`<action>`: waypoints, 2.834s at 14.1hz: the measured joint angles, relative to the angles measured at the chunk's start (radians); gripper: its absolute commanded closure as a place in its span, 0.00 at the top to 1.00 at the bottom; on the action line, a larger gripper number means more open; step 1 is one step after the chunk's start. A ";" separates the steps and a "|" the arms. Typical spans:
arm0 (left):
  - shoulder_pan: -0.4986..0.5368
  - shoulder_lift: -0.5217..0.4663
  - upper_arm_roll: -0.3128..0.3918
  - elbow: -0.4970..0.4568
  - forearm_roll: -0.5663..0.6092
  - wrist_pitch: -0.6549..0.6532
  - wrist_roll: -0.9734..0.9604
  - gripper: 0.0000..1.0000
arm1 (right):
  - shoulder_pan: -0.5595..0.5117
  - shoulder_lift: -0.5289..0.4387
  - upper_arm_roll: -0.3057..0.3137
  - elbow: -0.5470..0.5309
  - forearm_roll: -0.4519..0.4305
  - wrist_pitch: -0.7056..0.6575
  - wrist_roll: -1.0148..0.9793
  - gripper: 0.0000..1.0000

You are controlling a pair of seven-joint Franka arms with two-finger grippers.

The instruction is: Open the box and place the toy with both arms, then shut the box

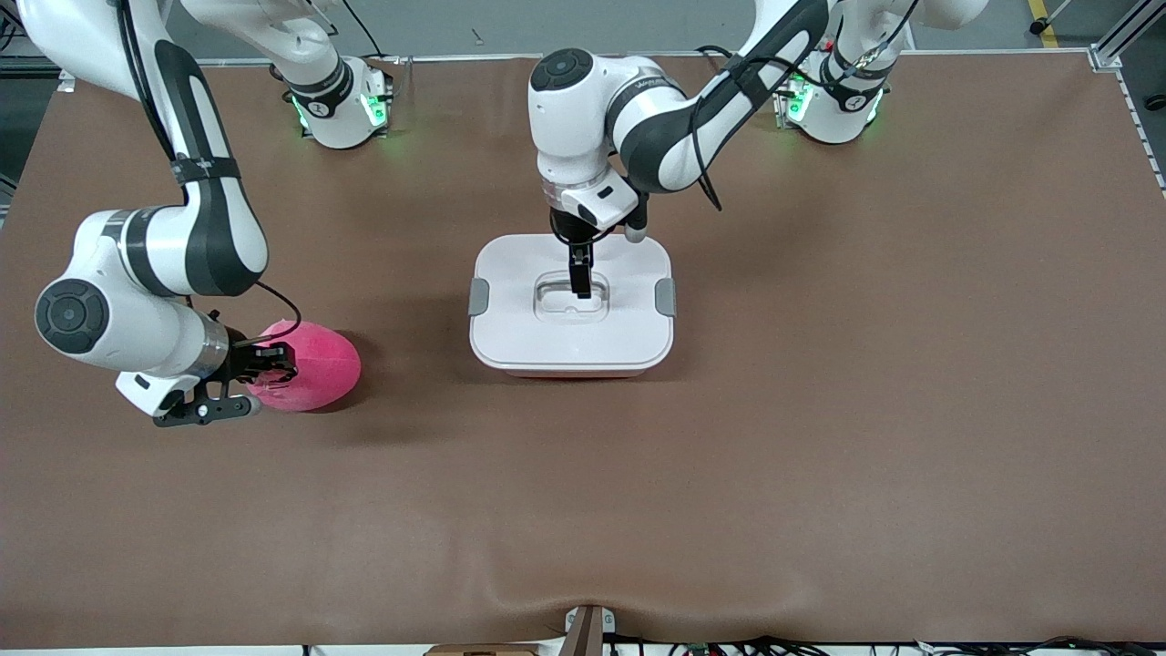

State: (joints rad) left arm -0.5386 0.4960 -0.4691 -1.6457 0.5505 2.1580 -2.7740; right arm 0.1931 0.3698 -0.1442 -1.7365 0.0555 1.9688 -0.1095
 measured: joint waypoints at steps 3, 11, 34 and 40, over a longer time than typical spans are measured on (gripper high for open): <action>-0.001 0.023 0.000 0.008 0.020 0.016 -0.004 0.85 | 0.000 0.000 0.000 0.000 0.000 -0.004 0.000 0.11; -0.026 0.052 0.002 0.032 0.025 0.042 -0.016 0.59 | 0.000 -0.021 0.000 0.006 0.000 -0.015 -0.001 0.00; -0.026 0.061 0.006 0.054 0.037 0.042 0.000 0.00 | -0.010 -0.125 0.012 0.212 0.004 -0.348 -0.405 0.00; -0.025 0.026 0.003 0.068 0.021 0.013 0.000 0.00 | 0.008 -0.124 0.017 0.212 0.016 -0.351 -0.452 0.00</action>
State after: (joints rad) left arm -0.5632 0.5220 -0.4658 -1.5777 0.5711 2.1714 -2.7738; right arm 0.2015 0.2453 -0.1274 -1.5242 0.0714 1.6176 -0.5613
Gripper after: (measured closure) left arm 0.934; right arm 0.974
